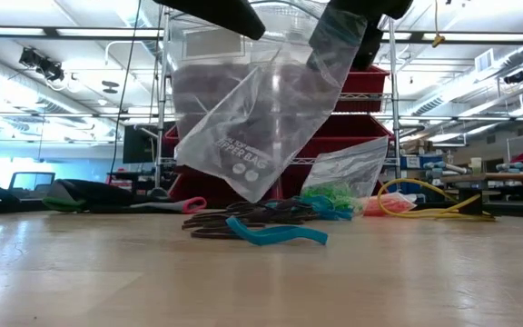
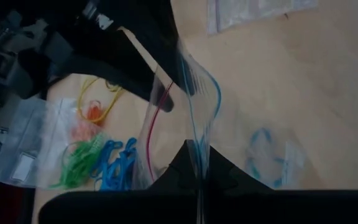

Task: Sort rubber bands
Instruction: Open the transparent zip bag

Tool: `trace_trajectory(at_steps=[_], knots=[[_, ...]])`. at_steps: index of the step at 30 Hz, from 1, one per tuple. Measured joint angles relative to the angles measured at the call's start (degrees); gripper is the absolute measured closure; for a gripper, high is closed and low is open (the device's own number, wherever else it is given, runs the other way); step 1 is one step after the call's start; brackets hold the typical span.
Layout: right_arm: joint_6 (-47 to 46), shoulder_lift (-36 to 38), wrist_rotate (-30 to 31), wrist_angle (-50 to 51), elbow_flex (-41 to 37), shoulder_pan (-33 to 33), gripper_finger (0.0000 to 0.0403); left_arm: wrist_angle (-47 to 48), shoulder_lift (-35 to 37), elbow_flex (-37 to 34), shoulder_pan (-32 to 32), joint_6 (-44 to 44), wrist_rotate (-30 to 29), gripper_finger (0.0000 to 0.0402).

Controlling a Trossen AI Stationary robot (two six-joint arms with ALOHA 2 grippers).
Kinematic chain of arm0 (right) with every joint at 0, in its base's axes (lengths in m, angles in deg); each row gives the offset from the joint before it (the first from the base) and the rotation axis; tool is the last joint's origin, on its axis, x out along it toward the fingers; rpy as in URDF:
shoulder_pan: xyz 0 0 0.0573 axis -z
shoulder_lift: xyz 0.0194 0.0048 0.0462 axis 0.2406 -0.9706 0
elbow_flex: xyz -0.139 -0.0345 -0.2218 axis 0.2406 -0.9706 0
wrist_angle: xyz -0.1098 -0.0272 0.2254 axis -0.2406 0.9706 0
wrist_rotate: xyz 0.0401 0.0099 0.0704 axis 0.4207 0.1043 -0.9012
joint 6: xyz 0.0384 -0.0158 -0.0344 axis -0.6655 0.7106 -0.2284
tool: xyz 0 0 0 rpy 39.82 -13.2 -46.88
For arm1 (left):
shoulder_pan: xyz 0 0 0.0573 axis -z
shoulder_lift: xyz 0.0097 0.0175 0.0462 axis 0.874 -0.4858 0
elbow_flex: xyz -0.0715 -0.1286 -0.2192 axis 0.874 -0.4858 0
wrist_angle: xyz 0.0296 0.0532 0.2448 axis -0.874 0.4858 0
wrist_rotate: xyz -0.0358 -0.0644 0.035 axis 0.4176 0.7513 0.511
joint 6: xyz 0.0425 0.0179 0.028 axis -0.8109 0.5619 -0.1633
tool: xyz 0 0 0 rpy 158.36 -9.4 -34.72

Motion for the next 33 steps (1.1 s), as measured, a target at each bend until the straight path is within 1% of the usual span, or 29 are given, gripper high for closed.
trace_trajectory(at_steps=[4, 7, 9, 13, 19, 24, 28, 30, 33], knots=[[0.0, 0.0, -0.4, 0.1, 0.0, 0.0, 0.0344, -0.9, 0.0, 0.0, 0.8, -1.5, -2.3, 0.04], [0.7, 0.0, -0.4, 0.5, 0.0, 0.0, 0.0384, -0.9, 0.0, 0.0, 0.9, -1.5, -2.4, 0.04], [1.4, 0.0, 0.8, 0.9, 0.0, -0.1, 0.0397, -0.6, 0.0, 0.0, 0.9, -1.3, -2.4, 0.04], [1.5, 0.0, 4.2, 1.8, 0.0, -0.1, 0.0401, 0.2, 0.0, 0.0, 0.8, -1.1, -2.5, 0.0399], [1.2, 0.0, 6.1, 2.6, 0.0, 1.9, 0.0402, 1.6, 0.0, 0.0, -0.2, -1.1, -0.8, 0.0395], [-1.8, 0.0, 7.6, 5.0, 0.0, 3.9, 0.0403, 5.6, 0.0, 0.0, -2.7, -1.4, -1.1, 0.0394], [-4.3, 0.0, 9.3, 6.1, 0.0, 4.7, 0.0403, 6.1, 0.0, 0.0, -4.3, -1.4, -0.9, 0.0393], [-5.5, 0.0, 9.5, 6.2, 0.0, 5.0, 0.0403, 5.5, 0.0, 0.0, -4.5, -1.3, 1.9, 0.0393], [-8.4, 0.0, 9.1, 6.0, 0.0, 5.8, 0.0403, 4.3, 0.0, 0.0, -4.6, -1.1, 9.0, 0.0393]])
